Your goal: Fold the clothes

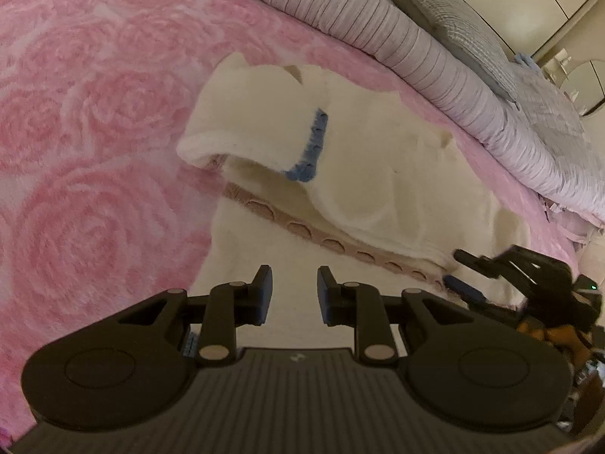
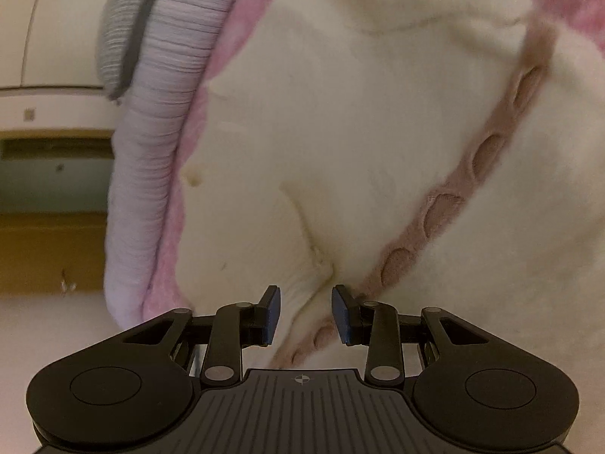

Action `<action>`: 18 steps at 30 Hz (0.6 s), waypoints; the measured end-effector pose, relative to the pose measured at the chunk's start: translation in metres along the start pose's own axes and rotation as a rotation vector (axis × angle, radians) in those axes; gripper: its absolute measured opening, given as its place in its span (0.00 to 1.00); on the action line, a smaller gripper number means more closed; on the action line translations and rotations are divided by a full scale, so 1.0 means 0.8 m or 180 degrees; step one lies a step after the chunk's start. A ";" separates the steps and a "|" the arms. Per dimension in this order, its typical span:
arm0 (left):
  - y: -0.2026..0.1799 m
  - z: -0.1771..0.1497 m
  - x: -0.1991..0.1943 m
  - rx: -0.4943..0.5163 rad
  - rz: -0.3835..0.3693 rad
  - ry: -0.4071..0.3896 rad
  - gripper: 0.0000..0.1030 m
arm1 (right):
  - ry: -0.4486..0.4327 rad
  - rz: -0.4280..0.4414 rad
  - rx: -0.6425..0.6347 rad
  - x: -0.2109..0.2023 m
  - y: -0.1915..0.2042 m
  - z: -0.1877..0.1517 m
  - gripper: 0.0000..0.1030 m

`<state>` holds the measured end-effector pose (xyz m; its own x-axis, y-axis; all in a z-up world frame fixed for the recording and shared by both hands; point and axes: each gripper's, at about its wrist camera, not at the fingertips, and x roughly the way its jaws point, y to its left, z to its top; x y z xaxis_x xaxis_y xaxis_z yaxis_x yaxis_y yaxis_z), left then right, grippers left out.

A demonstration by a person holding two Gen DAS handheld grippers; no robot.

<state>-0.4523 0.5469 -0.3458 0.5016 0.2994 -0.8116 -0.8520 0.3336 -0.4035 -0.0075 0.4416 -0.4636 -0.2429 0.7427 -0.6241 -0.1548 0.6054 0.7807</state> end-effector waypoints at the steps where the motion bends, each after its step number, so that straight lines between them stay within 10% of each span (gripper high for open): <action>1: 0.000 0.000 0.001 -0.0007 0.0003 0.0005 0.19 | -0.0035 -0.0018 -0.0082 0.005 0.006 0.003 0.31; 3: 0.001 0.004 0.003 -0.0014 -0.0009 0.0006 0.19 | -0.0114 -0.0056 -0.0278 0.013 0.019 0.007 0.10; 9: -0.005 0.013 0.014 0.0156 -0.0031 -0.0026 0.19 | -0.0999 0.0092 -0.1240 -0.061 0.074 0.028 0.08; 18: -0.016 0.011 0.045 0.0311 0.0058 0.0081 0.19 | -0.1232 -0.0345 -0.1239 -0.092 0.033 0.088 0.09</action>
<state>-0.4218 0.5614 -0.3657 0.4812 0.2837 -0.8295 -0.8416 0.4144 -0.3464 0.0735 0.4234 -0.3992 0.1521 0.7774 -0.6103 -0.5193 0.5883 0.6199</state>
